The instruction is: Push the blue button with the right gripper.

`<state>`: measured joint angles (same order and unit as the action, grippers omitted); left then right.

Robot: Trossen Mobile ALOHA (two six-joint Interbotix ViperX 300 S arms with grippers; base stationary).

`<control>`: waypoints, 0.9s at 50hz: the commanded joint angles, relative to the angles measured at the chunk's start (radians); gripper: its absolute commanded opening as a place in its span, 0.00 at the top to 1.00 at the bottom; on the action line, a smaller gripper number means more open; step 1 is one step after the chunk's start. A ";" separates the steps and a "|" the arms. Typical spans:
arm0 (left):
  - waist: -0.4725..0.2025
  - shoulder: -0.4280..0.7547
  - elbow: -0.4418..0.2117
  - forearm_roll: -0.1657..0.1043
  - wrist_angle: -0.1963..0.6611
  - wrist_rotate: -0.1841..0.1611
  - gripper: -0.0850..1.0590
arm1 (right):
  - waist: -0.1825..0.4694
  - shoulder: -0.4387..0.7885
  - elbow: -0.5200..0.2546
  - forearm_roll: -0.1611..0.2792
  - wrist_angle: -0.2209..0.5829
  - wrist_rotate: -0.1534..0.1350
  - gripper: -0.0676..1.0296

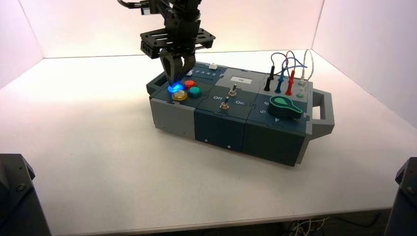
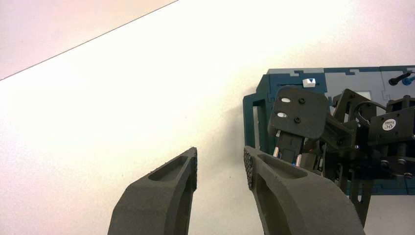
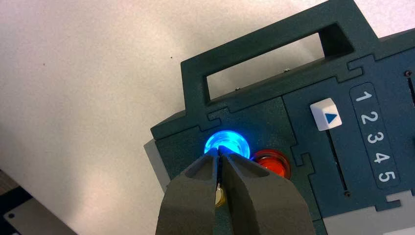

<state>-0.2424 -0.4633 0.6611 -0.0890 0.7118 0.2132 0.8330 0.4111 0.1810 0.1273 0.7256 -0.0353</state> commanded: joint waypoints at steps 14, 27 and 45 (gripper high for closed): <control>0.009 -0.012 -0.008 0.002 -0.015 0.003 0.47 | -0.002 -0.118 0.006 -0.003 0.015 -0.002 0.96; 0.008 -0.003 -0.008 -0.002 -0.015 0.003 0.47 | -0.002 -0.282 0.069 -0.003 0.017 0.002 0.96; -0.002 0.015 -0.006 -0.008 -0.014 0.002 0.47 | -0.002 -0.607 0.267 -0.005 0.009 0.006 0.95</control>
<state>-0.2424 -0.4403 0.6657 -0.0920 0.7041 0.2132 0.8314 -0.0936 0.4142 0.1212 0.7470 -0.0322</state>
